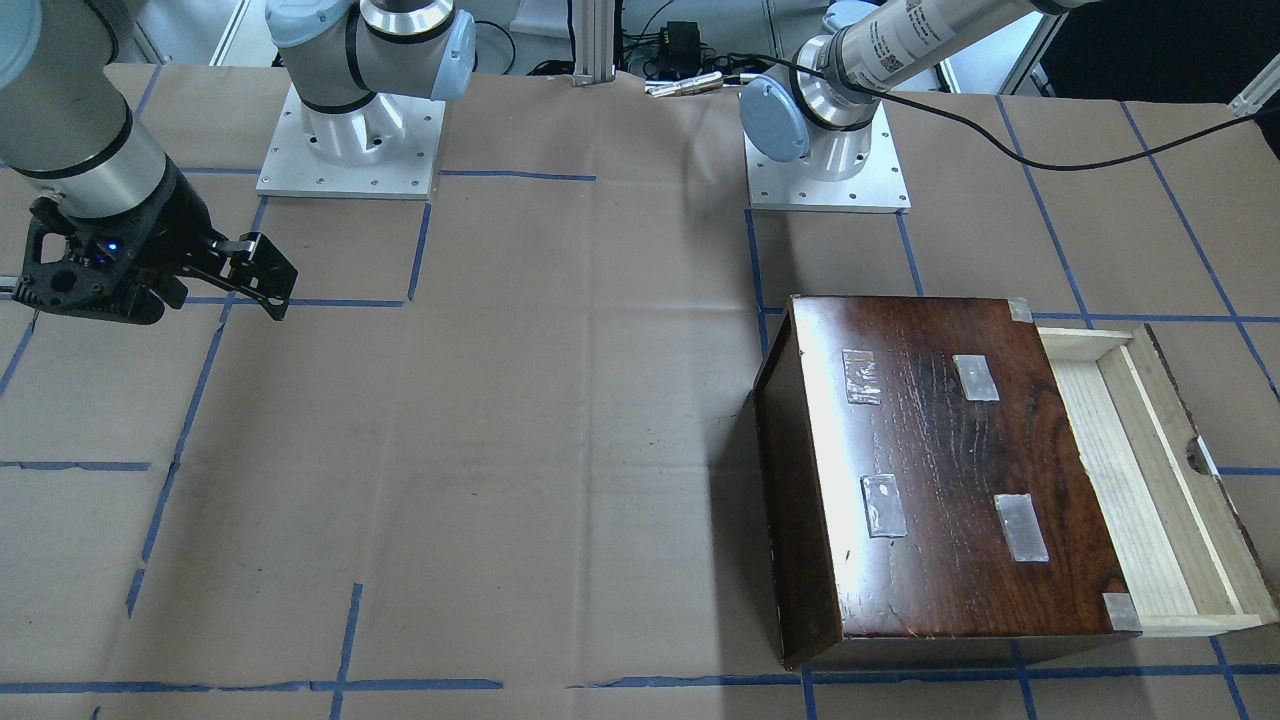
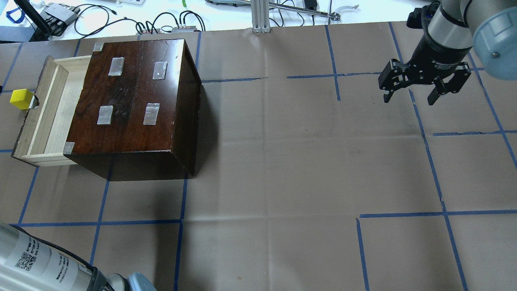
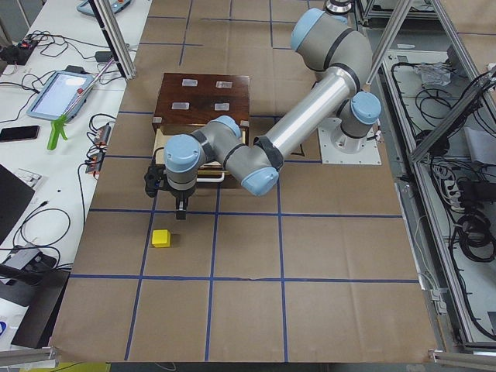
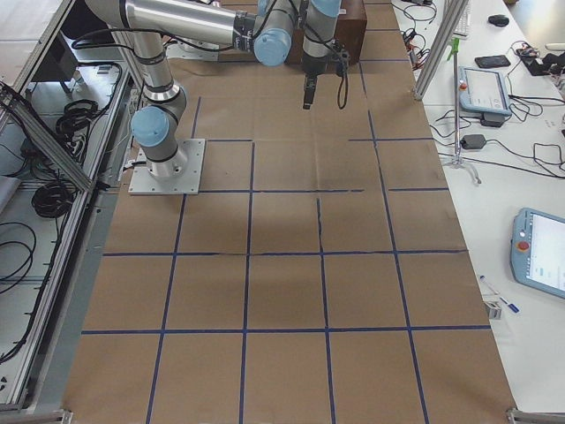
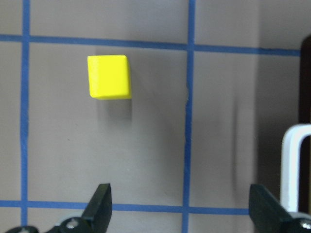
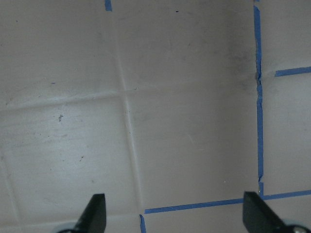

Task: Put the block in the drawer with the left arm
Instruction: 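Release the handle and move the left gripper above the yellow cube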

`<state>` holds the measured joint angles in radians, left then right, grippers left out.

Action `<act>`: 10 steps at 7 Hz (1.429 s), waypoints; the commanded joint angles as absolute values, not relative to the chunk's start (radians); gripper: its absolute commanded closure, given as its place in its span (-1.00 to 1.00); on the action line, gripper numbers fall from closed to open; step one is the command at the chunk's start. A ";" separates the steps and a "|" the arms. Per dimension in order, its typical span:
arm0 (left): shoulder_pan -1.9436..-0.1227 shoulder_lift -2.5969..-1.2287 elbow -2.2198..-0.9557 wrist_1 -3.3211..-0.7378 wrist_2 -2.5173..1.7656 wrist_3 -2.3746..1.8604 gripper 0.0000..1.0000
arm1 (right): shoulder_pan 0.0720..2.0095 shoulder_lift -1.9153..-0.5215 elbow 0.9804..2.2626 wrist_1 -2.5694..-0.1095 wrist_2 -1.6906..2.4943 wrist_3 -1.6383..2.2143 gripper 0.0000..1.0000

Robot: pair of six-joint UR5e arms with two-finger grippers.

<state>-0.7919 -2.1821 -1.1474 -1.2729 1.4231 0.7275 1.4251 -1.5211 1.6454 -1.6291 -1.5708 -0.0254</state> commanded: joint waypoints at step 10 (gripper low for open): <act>-0.836 -2.577 -0.813 -1.281 1.451 0.716 -0.98 | 1.425 -1.520 1.646 -1.629 -1.571 -0.026 -1.00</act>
<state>-0.8363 -2.5518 -0.8140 -1.2857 1.4478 0.7174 1.4251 -1.5202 1.6455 -1.6291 -1.5708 -0.0261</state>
